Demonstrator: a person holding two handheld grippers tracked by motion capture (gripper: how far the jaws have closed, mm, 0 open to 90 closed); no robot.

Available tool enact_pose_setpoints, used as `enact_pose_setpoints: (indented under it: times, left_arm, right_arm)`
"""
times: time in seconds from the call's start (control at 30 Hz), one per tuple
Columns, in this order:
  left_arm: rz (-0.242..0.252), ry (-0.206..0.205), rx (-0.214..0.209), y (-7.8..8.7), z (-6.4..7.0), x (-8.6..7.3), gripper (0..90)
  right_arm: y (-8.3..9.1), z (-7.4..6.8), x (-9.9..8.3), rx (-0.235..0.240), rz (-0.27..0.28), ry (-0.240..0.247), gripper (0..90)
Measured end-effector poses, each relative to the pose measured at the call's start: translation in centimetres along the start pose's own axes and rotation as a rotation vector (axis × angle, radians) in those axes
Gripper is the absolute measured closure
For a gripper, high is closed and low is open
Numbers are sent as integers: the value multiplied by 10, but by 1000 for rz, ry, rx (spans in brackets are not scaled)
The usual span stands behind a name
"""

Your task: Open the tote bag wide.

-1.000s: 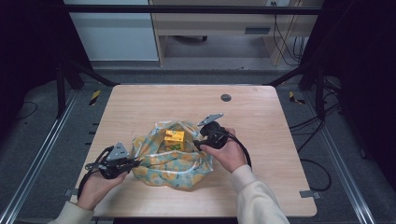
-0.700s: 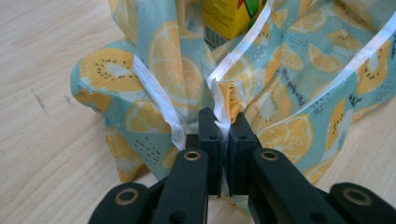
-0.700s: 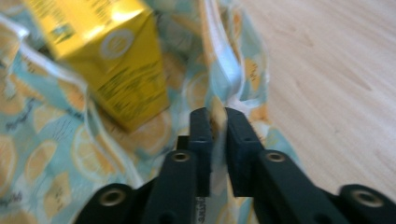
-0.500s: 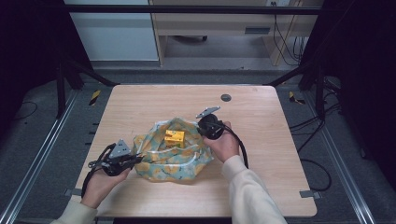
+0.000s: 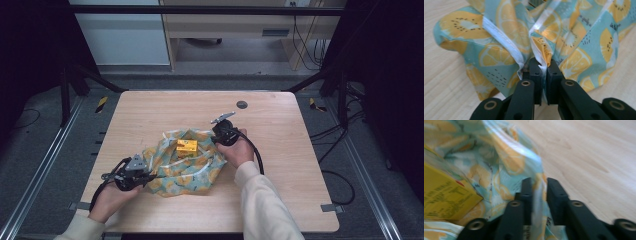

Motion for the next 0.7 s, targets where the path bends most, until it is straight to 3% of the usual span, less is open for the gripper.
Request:
enact_pose_setpoints:
  times: [0.13, 0.17, 0.27, 0.3, 0.33, 0.4, 0.47, 0.63, 0.7]
  left_arm:
    - [16, 1, 13, 3, 0, 1, 836]
    - [36, 1, 33, 5, -1, 3, 823]
    - [54, 3, 46, 7, -2, 5, 741]
    - [78, 14, 58, 12, -2, 7, 696]
    - [78, 14, 58, 12, -2, 7, 668]
    - [123, 28, 89, 19, -4, 12, 633]
    - [153, 47, 120, 26, -9, 17, 518]
    - [184, 67, 133, 36, -12, 23, 428]
    - [213, 70, 133, 41, -10, 29, 399]
  right_arm:
    - [27, -8, 9, -32, 80, 17, 501]
    - [35, -12, 11, -45, 102, 24, 470]
    - [45, -18, 12, -49, 134, 31, 421]
    - [57, -25, 13, -54, 157, 41, 367]
    - [57, -25, 13, -54, 157, 41, 367]
    - [69, -32, 12, -54, 177, 47, 331]
    - [82, -44, 8, -45, 206, 53, 295]
    - [95, -60, -5, -42, 224, 70, 266]
    - [100, -70, -20, -31, 222, 74, 250]
Point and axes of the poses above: each handheld gripper's, and its own axes: y roughly backward along the jaws, x roughly out of its top, z roughly to its right, the point moved 7 cm from there along -y, roughly forward along the jaws, and after that the axes turned 15 degrees about x, right-handed, at the moved point
